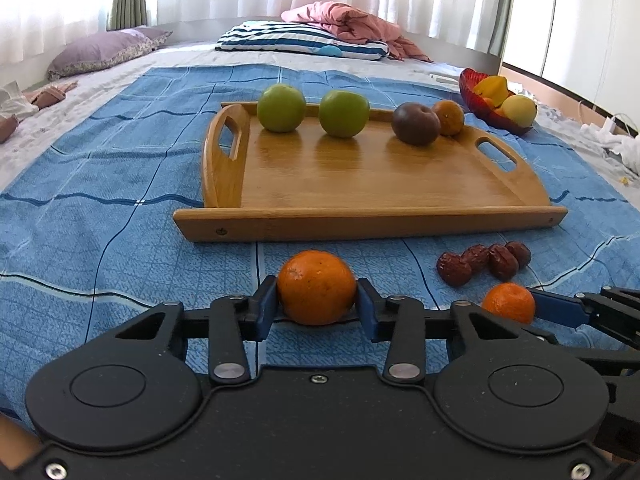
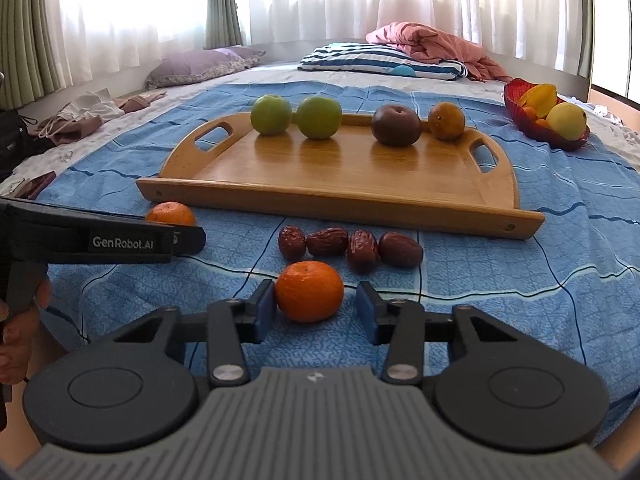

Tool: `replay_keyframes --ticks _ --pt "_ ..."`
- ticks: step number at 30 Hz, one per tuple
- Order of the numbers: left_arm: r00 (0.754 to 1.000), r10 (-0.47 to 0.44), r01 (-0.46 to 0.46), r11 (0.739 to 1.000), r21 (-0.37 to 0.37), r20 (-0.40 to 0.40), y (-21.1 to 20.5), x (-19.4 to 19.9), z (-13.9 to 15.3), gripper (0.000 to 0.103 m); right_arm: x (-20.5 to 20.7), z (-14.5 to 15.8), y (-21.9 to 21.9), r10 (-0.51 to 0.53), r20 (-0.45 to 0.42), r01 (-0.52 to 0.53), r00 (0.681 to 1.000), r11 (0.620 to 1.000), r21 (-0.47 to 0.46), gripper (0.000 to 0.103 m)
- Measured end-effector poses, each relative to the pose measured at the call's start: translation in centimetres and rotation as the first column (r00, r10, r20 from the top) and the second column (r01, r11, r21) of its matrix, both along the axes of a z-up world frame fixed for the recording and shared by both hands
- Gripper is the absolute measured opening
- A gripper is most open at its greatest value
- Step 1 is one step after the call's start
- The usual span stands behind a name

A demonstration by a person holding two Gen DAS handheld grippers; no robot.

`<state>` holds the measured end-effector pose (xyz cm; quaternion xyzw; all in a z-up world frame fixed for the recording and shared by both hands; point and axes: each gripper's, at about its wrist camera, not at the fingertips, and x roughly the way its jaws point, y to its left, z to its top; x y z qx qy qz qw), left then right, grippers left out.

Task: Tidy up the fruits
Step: 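Lift both held oranges and carry them over the tray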

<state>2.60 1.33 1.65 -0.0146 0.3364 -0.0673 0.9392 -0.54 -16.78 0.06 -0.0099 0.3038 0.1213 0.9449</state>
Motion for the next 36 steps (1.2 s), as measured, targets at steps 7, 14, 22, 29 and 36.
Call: replay_keyframes --ticks 7,14,22,29,36 --pt "1.0 0.005 -0.005 1.0 0.02 0.016 -0.6 -0.4 0.3 0.039 -0.3 -0.1 0.5 0.021 0.018 -0.02 1.0 0.999 -0.027 0.039" --pt "0.999 0.003 -0.003 1.0 0.01 0.047 -0.5 -0.2 1.6 0.039 -0.6 0.7 0.4 0.026 0.05 -0.024 0.998 0.999 -0.033 0.039" --pt "0.996 0.019 -0.018 1.0 -0.009 0.09 0.0 1.3 3.7 0.039 0.2 2.9 -1.0 -0.013 0.115 0.014 0.993 1.0 -0.011 0.039" --pt "0.994 0.034 -0.031 0.999 -0.026 0.108 0.7 3.8 4.9 0.039 2.9 4.3 -3.1 -0.087 0.129 0.085 0.988 0.996 0.023 0.04" --pt "0.994 0.057 -0.051 0.997 -0.065 0.095 1.7 7.0 5.7 0.039 6.7 5.4 -5.8 -0.157 0.12 0.15 0.98 0.987 0.063 0.04"
